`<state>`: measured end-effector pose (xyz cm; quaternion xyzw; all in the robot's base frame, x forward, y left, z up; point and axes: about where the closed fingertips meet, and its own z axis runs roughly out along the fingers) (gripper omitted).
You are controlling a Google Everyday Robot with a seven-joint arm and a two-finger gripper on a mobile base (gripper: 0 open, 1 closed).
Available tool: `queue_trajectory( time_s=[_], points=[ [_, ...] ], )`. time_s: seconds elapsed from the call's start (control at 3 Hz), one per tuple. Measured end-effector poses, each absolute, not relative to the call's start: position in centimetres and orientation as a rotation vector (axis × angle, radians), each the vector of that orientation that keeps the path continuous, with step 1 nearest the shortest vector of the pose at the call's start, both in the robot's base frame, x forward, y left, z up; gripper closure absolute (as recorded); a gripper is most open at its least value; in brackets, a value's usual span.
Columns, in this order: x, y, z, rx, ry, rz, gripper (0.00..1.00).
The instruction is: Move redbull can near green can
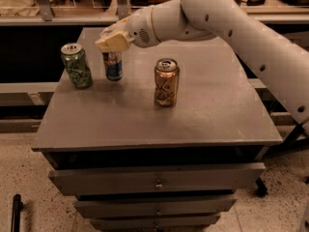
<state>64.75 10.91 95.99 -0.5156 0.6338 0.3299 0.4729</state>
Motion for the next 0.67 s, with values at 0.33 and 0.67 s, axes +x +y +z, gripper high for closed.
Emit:
queue_trajectory(
  time_s=[0.33, 0.67],
  points=[
    [64.0, 12.7, 95.4, -1.292, 1.536, 0.829, 1.00],
    [63.8, 13.9, 94.7, -1.320, 1.541, 0.827, 0.84]
  ],
)
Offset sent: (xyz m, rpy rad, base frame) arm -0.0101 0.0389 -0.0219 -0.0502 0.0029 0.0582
